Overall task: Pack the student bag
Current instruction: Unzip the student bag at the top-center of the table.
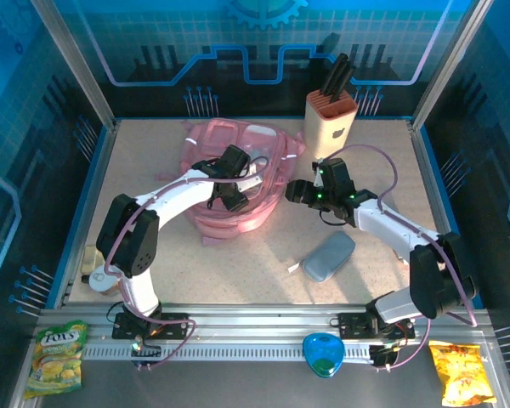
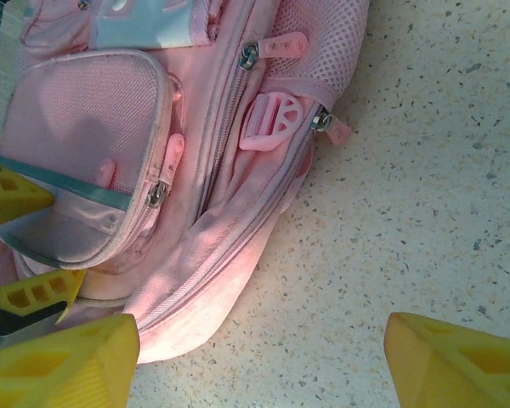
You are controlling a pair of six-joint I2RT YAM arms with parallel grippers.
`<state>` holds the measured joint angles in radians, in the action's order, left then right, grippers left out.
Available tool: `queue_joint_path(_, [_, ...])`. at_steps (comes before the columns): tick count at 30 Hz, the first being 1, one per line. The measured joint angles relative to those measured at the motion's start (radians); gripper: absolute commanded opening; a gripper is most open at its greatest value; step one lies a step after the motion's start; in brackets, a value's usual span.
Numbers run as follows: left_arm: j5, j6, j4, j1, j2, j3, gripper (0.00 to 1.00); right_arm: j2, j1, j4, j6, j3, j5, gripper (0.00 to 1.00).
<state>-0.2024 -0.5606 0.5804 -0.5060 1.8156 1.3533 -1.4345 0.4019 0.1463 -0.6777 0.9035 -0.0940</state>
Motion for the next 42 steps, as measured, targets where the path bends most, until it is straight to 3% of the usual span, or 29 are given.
queue_joint_path(6, [0.002, -0.017, -0.001, -0.003, -0.007, 0.0, 0.25, 0.001, -0.004, 0.0, -0.004, 0.0, -0.001, 0.77])
queue_joint_path(11, [0.018, -0.013, -0.029, -0.002, -0.065, -0.014, 0.09, 0.0, -0.004, -0.019, -0.012, -0.001, -0.027, 0.76])
queue_joint_path(14, [0.037, 0.006, -0.082, 0.002, -0.13, -0.061, 0.06, -0.007, -0.004, -0.057, -0.015, -0.001, -0.06, 0.76])
queue_joint_path(27, [0.116, 0.152, -0.255, 0.006, -0.383, -0.314, 0.0, -0.282, -0.006, -0.166, -0.005, 0.196, -0.229, 0.7])
queue_joint_path(42, [0.15, 0.17, -0.283, 0.016, -0.402, -0.338, 0.02, -0.564, -0.078, -0.239, -0.012, 0.426, -0.386, 0.77])
